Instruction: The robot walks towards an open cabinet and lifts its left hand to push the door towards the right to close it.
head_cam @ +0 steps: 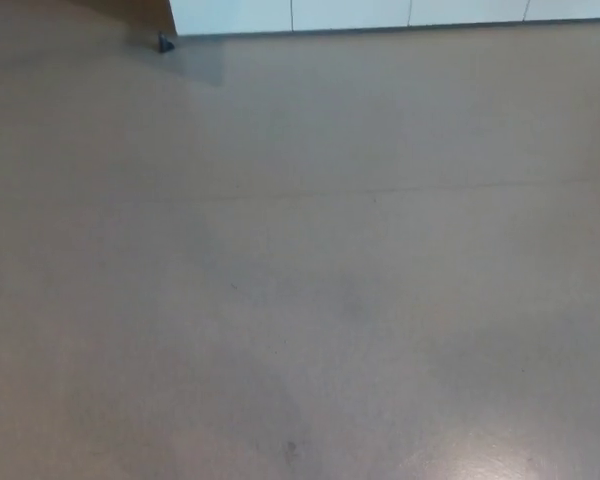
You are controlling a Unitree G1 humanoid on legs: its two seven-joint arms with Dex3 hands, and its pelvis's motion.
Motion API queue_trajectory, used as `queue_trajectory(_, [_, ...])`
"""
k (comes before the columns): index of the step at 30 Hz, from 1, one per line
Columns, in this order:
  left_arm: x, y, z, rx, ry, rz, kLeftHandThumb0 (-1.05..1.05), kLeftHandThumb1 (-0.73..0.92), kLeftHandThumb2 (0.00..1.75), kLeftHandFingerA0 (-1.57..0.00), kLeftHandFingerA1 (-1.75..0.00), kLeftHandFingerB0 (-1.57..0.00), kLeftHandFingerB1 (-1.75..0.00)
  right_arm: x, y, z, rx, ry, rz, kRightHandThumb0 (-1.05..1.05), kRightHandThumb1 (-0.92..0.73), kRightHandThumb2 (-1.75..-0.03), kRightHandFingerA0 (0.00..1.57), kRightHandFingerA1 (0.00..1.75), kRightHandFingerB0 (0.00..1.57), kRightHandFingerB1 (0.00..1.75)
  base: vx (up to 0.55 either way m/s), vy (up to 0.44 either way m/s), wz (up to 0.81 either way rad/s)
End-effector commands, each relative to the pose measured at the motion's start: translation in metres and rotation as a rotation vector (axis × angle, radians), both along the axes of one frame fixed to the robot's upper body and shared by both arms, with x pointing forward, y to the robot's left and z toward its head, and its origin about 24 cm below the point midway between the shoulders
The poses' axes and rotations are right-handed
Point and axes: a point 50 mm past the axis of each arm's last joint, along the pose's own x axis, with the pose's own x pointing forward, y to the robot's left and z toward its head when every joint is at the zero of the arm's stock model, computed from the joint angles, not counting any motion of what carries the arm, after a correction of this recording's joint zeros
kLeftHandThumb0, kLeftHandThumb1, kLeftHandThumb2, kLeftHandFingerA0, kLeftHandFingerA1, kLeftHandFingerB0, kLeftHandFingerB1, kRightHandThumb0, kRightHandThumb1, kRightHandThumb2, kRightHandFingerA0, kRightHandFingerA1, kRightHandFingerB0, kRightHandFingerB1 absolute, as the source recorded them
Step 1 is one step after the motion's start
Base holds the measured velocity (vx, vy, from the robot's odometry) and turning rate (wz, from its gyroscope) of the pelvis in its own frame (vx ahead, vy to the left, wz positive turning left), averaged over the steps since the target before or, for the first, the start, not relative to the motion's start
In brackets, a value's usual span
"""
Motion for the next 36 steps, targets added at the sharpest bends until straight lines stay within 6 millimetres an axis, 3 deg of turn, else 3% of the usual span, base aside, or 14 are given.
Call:
queue_trajectory(1, [0.0024,0.0115,0.0093,-0.122,-0.17,0.087,-0.12,0.64,0.58,-0.66,-0.48,-0.39,-0.38,0.0079,-0.0038,0.0084,0.138,-0.115,-0.086,-0.1,-0.69,-0.6,0.5,0.43,0.43,0.38,0.02,-0.013,0.14])
queue_trajectory(18, [0.0068,0.0137,0.0115,-0.137,-0.185,0.092,-0.11,0.65,0.58,-0.66,-0.48,-0.4,-0.39,0.0071,-0.0018,0.007,0.156,-0.119,-0.085,-0.18,-0.65,-0.62,0.49,0.45,0.43,0.41,0.2,0.221,-0.07])
queue_trajectory(28, [0.0084,0.014,0.0124,-0.135,-0.186,0.085,-0.12,0.65,0.59,-0.65,-0.49,-0.43,-0.4,0.0076,-0.0022,0.0062,0.158,-0.116,-0.063,-0.14,-0.68,-0.59,0.54,0.45,0.4,0.38,0.28,-0.148,0.2])
queue_trajectory(29, [0.0084,0.0139,0.0123,-0.135,-0.188,0.084,-0.12,0.65,0.59,-0.66,-0.49,-0.43,-0.41,0.0077,-0.0024,0.0057,0.157,-0.111,-0.068,-0.2,-0.61,-0.63,0.54,0.49,0.4,0.41,0.4,-0.318,0.37])
queue_trajectory(33, [0.0089,0.0142,0.0125,-0.138,-0.189,0.082,-0.13,0.65,0.58,-0.63,-0.48,-0.44,-0.4,0.0082,-0.0026,0.0063,0.163,-0.113,-0.056,-0.14,-0.7,-0.6,0.51,0.45,0.42,0.39,0.26,-0.121,-0.05])
queue_trajectory(36, [0.0078,0.0141,0.0122,-0.138,-0.188,0.075,-0.13,0.66,0.59,-0.63,-0.48,-0.43,-0.41,0.0067,-0.0029,0.0047,0.157,-0.102,-0.066,-0.19,-0.61,-0.62,0.54,0.5,0.42,0.42,0.3,-0.02,-0.13])
